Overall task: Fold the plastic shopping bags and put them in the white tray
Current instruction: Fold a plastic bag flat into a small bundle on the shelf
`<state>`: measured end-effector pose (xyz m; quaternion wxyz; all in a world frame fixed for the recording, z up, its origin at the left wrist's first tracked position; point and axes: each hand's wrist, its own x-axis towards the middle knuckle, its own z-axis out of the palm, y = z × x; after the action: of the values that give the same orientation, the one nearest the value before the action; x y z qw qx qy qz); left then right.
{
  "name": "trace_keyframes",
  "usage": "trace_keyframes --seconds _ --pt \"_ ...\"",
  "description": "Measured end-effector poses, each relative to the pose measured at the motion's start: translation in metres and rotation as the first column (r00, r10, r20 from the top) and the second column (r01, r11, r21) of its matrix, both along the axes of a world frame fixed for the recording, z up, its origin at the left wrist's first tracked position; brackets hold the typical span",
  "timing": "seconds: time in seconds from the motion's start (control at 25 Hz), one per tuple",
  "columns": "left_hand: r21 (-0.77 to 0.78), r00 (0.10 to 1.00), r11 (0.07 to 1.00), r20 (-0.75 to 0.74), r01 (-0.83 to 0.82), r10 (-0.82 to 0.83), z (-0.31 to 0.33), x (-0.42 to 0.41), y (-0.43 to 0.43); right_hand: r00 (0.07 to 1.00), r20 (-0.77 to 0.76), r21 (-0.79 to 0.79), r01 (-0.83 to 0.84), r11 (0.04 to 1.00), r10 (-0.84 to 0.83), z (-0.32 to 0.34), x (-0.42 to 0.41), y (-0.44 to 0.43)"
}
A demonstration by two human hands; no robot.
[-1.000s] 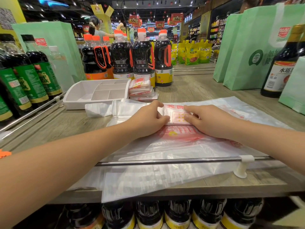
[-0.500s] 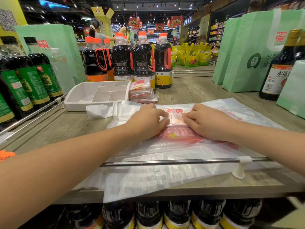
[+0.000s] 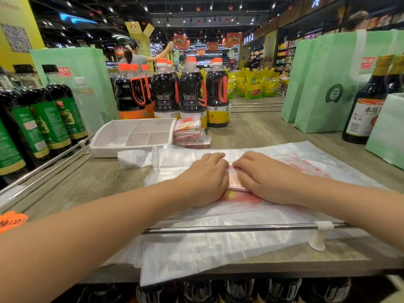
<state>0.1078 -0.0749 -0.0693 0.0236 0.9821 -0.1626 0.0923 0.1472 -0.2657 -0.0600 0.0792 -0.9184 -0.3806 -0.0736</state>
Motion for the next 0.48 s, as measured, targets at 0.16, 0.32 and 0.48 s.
trace_keyframes --seconds 0.16,0.32,0.48 --pt "-0.055 0.968 0.998 -0.25 -0.003 -0.011 0.003 -0.001 -0.002 0.974 -0.224 -0.157 -0.001 0.988 -0.034 -0.003 0.0 -0.002" --pt "0.008 0.938 0.999 -0.346 -0.035 0.035 0.002 -0.001 0.007 0.953 -0.291 -0.22 0.012 0.975 -0.077 0.003 -0.002 -0.006" --pt "0.043 0.931 0.997 -0.358 -0.057 0.069 0.002 -0.009 0.021 0.959 -0.263 -0.318 0.019 0.948 -0.108 0.007 -0.011 -0.015"
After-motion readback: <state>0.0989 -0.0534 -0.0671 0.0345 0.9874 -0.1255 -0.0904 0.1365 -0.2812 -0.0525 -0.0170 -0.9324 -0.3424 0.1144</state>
